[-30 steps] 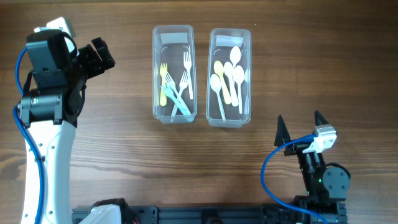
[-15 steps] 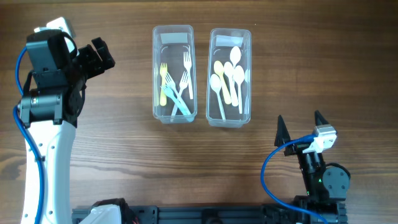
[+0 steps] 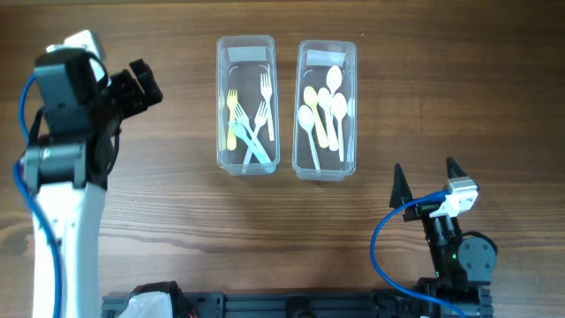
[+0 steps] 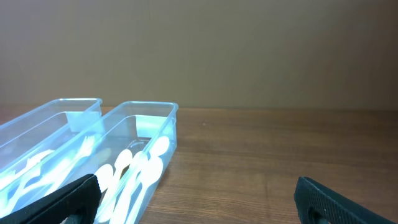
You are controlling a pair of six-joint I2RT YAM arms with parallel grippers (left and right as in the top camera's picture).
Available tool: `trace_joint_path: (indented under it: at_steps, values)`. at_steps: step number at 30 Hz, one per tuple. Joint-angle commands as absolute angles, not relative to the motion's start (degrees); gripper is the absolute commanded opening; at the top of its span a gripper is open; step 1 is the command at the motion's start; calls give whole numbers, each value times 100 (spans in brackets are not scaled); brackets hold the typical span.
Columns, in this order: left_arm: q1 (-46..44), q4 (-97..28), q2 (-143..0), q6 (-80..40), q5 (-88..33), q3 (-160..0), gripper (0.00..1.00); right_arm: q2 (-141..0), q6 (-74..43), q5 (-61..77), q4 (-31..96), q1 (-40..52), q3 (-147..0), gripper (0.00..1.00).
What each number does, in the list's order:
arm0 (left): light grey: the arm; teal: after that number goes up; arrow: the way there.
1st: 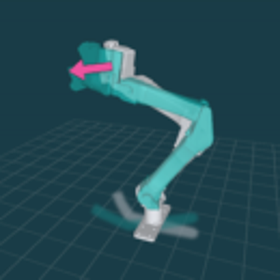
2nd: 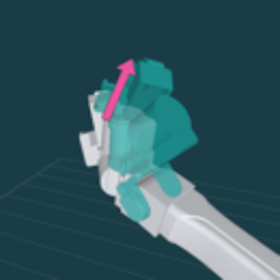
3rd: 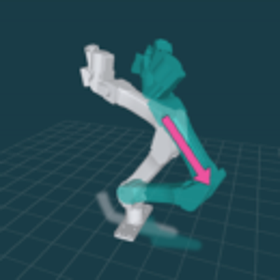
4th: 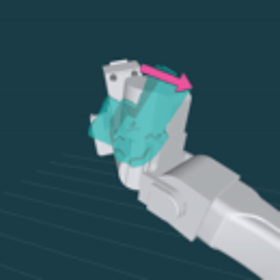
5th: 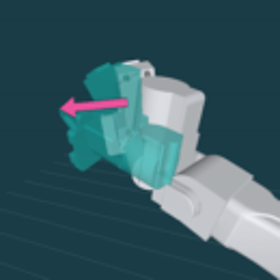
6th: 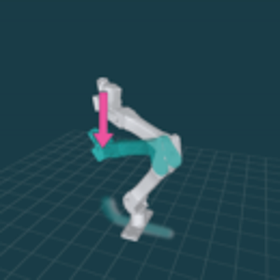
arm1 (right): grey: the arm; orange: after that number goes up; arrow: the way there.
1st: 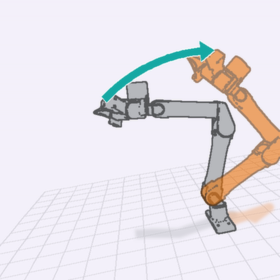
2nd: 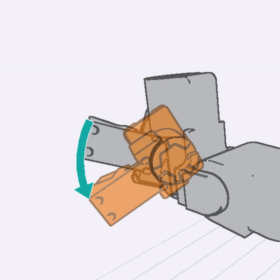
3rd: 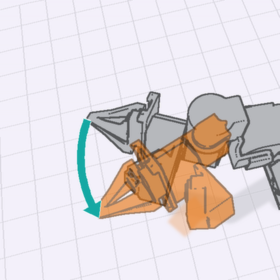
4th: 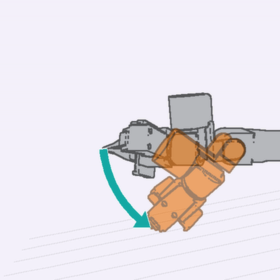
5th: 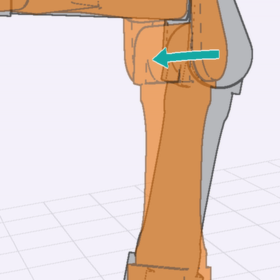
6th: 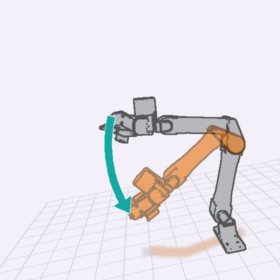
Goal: Pack container
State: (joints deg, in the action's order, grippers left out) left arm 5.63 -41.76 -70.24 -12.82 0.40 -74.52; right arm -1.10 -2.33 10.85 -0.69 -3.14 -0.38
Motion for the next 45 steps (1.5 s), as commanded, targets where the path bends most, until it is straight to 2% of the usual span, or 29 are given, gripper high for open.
trace_joint_path:
  at_steps: [1,12,20,23,34,45]
  values:
    - [589,-4303,-5833,-1286,102,-7496,100,-93,-303,985,-80,-281,-30,100]
    - [375,-5424,-2908,-1249,115,-7419,100,-93,-303,985,-82,-281,-30,100]
    - [191,-5642,-1441,-1251,-69,-6117,100,-93,-303,985,-80,-281,-30,100]
    - [191,-5271,-1107,-1249,-268,-5251,100,-93,-303,985,-82,-281,-30,100]
    - [189,-2709,-611,-1251,-1111,-2311,100,-91,-303,985,-82,-281,-30,100]
    - [161,-2445,-19,-1247,-1046,-1426,100,-93,-303,985,-82,-281,-30,100]
